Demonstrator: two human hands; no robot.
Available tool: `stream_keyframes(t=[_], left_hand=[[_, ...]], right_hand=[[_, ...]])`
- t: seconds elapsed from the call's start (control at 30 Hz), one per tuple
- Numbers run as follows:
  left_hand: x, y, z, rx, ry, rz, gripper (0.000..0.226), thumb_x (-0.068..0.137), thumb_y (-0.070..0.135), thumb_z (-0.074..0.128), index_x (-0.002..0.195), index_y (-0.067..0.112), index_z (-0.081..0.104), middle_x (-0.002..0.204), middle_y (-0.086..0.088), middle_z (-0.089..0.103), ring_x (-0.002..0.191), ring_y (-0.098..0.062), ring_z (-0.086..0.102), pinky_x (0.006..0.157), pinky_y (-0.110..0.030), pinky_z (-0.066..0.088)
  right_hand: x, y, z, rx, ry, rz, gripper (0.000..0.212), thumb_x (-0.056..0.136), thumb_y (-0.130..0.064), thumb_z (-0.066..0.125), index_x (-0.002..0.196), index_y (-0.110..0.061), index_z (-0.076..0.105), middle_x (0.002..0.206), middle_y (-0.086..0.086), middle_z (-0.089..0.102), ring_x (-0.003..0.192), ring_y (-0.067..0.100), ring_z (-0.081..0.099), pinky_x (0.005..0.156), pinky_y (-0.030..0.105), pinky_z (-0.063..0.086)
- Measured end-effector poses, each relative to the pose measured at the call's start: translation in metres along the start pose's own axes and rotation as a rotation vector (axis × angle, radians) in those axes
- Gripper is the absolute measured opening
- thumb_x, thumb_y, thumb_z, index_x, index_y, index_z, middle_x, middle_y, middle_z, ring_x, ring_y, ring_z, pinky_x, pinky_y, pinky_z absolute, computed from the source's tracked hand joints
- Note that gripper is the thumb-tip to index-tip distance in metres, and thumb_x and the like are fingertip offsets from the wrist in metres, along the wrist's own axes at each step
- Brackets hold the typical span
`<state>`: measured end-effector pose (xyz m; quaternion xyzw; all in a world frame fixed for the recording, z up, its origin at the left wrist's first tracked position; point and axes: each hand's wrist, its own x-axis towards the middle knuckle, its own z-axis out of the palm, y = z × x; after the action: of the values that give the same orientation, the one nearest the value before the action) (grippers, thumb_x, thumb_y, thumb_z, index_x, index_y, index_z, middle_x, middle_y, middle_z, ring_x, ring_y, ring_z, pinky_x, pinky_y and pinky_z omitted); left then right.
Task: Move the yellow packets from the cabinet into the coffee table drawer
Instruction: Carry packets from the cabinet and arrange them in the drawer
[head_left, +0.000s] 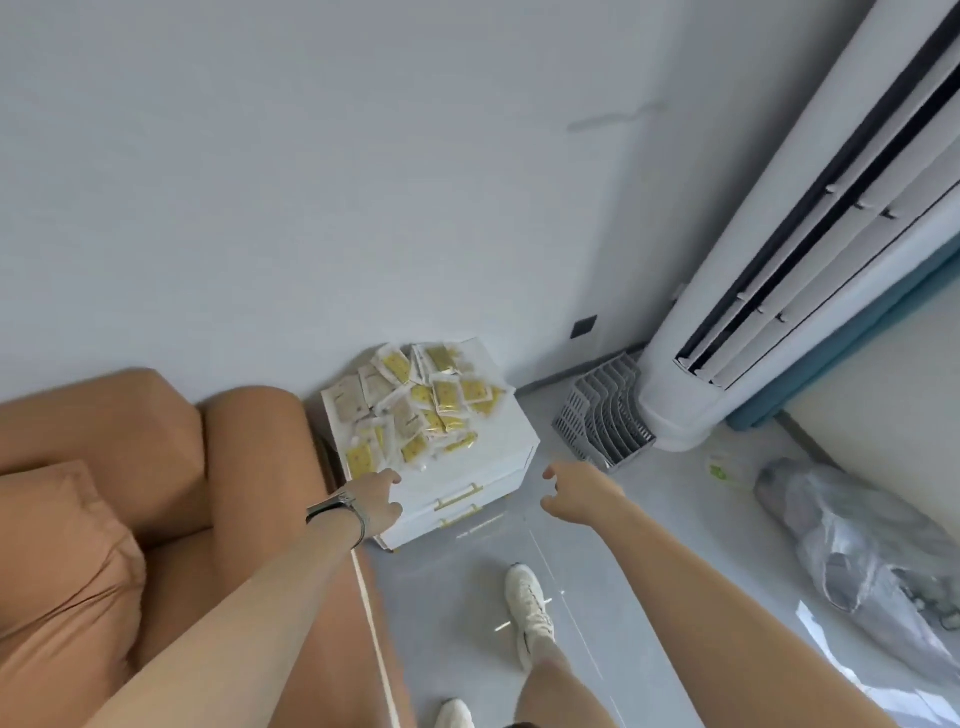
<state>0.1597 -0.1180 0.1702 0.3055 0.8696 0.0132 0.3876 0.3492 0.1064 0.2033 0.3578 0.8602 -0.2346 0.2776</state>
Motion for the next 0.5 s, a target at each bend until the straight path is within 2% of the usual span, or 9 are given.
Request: stream_keyframes(t=[0.07,0.2,0.37,0.5], left_hand=[[0.023,0.001,-0.004,-0.068,-0.010,-0.032,0.052,0.097,0.024,0.044,0.147,0.021,0.032,0.137,-0.010,0.052,0.107,-0.021,0.059,0.091,-0.036,0.050],[0.059,0.001,-0.005,-0.188,-0.026,-0.152,0.052,0.096,0.022,0.044,0.146,0.020,0.034,0.141,-0.009,0.048,0.121,-0.024,0.055,0.097,-0.035,0.047],[0.091,0.000,-0.012,-0.386,-0.009,-0.265,0.047,0.096,0.021,0.045,0.143,0.020,0.040,0.144,-0.007,0.046,0.126,-0.022,0.050,0.099,-0.030,0.041],[0.113,-0.015,-0.011,-0.586,0.053,-0.343,0.039,0.096,0.020,0.047,0.135,0.020,0.049,0.135,-0.003,0.053,0.119,-0.019,0.053,0.097,-0.026,0.040]], right_hand=[[0.032,-0.002,-0.017,-0.011,-0.025,-0.033,0.050,0.089,-0.030,0.055,0.138,-0.025,0.046,0.134,0.000,0.056,0.117,0.021,0.056,0.090,0.034,0.050],[0.095,-0.004,-0.041,-0.014,-0.078,-0.055,0.049,0.087,-0.029,0.055,0.135,-0.025,0.048,0.130,0.000,0.057,0.112,0.020,0.058,0.090,0.034,0.051],[0.161,-0.028,-0.054,-0.110,-0.190,-0.120,0.048,0.088,-0.026,0.053,0.136,-0.023,0.047,0.131,0.001,0.057,0.118,0.022,0.055,0.093,0.033,0.049],[0.204,-0.067,-0.039,-0.093,-0.291,-0.157,0.044,0.091,-0.025,0.053,0.135,-0.021,0.048,0.132,0.003,0.056,0.119,0.022,0.055,0.096,0.032,0.046]])
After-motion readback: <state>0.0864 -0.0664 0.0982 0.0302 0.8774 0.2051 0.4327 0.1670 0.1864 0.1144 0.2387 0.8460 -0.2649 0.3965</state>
